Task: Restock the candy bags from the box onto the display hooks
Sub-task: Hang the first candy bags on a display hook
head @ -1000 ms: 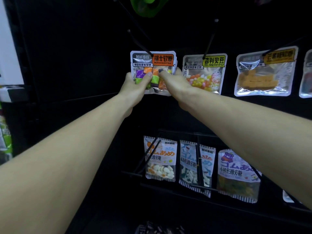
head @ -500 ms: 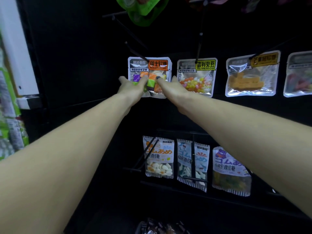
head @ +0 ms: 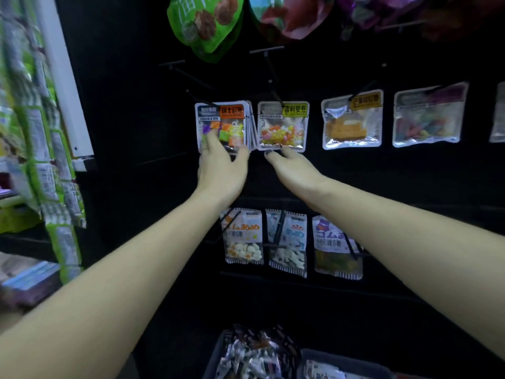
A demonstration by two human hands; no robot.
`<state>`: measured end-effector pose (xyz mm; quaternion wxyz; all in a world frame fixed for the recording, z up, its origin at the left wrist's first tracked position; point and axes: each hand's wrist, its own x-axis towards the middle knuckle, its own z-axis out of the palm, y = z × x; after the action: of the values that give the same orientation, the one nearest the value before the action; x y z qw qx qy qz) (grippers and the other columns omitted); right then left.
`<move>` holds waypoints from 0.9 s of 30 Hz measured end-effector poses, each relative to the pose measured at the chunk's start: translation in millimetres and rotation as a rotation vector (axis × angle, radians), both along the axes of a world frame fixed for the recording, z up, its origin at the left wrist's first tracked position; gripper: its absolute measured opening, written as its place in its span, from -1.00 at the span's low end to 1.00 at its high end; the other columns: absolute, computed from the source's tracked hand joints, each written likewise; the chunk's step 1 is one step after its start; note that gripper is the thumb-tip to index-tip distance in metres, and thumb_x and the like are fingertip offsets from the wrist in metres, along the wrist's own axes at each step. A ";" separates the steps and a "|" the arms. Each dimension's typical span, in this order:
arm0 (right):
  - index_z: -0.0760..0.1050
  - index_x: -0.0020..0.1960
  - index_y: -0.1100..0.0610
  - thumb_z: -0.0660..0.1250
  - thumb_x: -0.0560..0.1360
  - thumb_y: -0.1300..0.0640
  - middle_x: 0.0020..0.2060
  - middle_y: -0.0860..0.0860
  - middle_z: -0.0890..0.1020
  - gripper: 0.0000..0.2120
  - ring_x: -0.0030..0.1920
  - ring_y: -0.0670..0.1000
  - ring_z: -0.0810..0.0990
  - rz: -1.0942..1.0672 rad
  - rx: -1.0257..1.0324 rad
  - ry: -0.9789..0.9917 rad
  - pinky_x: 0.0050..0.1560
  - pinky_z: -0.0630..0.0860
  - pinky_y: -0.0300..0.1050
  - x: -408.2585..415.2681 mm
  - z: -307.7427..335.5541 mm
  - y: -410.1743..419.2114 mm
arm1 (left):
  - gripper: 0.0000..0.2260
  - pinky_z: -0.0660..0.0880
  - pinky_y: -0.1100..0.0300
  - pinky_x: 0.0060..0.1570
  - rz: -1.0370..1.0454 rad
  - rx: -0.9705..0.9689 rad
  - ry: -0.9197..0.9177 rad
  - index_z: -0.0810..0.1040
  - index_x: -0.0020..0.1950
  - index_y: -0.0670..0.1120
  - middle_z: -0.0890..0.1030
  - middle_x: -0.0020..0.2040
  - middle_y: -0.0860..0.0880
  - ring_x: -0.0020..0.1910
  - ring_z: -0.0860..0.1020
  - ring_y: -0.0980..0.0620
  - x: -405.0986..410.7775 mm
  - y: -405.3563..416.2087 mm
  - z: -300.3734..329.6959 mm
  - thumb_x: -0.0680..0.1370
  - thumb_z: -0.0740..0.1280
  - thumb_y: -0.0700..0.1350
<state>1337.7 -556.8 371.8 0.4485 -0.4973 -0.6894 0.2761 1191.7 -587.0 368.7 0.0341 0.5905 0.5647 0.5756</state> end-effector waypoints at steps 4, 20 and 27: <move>0.43 0.52 0.07 0.21 0.66 -0.14 0.42 0.01 0.55 -0.50 0.44 0.06 0.49 -0.093 0.093 0.064 0.48 0.38 0.01 40.0 -28.2 -46.7 | -0.57 0.30 0.31 0.25 -0.149 0.117 0.119 0.35 0.50 -0.06 0.44 0.41 -0.03 0.38 0.43 0.05 64.2 -57.8 -49.5 0.65 0.33 -0.07; 0.50 0.05 0.09 0.29 0.58 0.28 -0.20 -0.01 0.59 -0.88 -0.21 -0.09 0.54 -0.458 -0.168 -0.029 -0.10 0.48 -0.11 232.4 -338.4 -261.5 | -0.77 0.54 -0.10 -0.01 -0.884 -0.727 0.581 0.48 0.19 -0.11 0.58 0.06 -0.10 0.02 0.58 -0.13 226.5 -213.6 -393.8 0.56 0.31 -0.10; 0.45 0.32 0.20 0.47 0.52 0.10 0.20 0.18 0.58 -0.57 0.21 0.23 0.57 -0.514 -0.746 -0.257 0.16 0.53 0.04 268.3 -481.6 -328.5 | -0.56 0.49 0.11 0.02 -0.860 -1.112 0.562 0.39 0.42 -0.13 0.56 0.29 -0.17 0.22 0.58 -0.17 222.8 -238.0 -486.7 0.57 0.42 -0.16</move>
<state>1606.0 -885.3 -109.8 0.2038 -0.8094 -0.4474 0.3210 1414.5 -825.0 -118.1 0.4029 0.7791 0.4793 -0.0303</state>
